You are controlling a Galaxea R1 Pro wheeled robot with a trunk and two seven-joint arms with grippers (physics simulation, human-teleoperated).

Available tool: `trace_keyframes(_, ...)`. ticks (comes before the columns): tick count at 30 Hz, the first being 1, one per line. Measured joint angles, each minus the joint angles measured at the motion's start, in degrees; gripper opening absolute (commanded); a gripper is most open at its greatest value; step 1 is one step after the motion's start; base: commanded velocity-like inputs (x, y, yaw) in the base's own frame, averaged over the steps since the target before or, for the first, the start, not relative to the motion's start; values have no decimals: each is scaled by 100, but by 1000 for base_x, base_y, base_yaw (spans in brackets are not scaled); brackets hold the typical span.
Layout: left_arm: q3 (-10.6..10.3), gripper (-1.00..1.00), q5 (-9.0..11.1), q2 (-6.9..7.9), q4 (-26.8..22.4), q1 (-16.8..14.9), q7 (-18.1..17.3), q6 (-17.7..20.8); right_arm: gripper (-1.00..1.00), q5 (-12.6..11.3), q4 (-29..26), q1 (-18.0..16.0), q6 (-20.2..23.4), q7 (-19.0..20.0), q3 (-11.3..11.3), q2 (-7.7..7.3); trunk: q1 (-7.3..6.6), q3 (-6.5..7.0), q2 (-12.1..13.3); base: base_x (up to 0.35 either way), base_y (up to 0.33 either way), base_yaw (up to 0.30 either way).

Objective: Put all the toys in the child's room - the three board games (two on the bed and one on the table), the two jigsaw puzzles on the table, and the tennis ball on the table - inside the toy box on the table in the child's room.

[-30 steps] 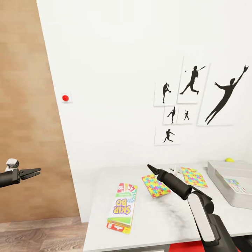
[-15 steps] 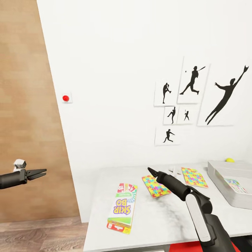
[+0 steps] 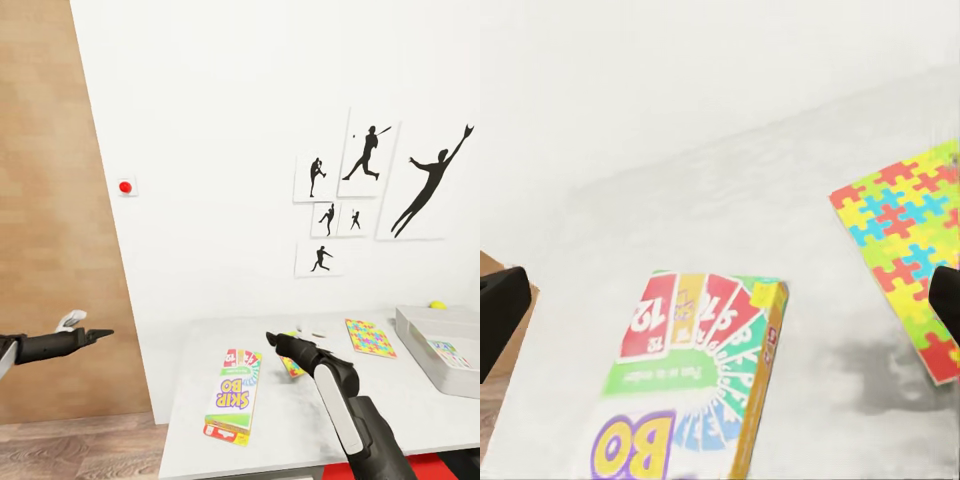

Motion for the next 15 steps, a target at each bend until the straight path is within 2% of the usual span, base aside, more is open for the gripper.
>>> trace_keyframes(1,3,100,1,-55,-3,-4,296,0,100,3,137,-89,131,-223,49,132,0,0,0,0,0,0)
trace_keyframes(3,5,100,12,-120,-5,-8,689,1,100,27,394,-237,278,-526,93,304,0,0,0,0,0,0)
trace_keyframes(5,12,100,24,-157,-7,-10,978,-3,100,37,619,-389,349,-756,115,390,0,0,0,0,0,0)
trace_keyframes(11,37,100,36,-190,-8,-12,1280,-18,100,10,834,-591,425,-959,126,436,0,0,0,9,4,0)
trace_keyframes(15,40,100,34,-195,-8,-13,1338,-27,100,-1,752,-599,437,-973,116,419,-2,0,-1,150,96,0)
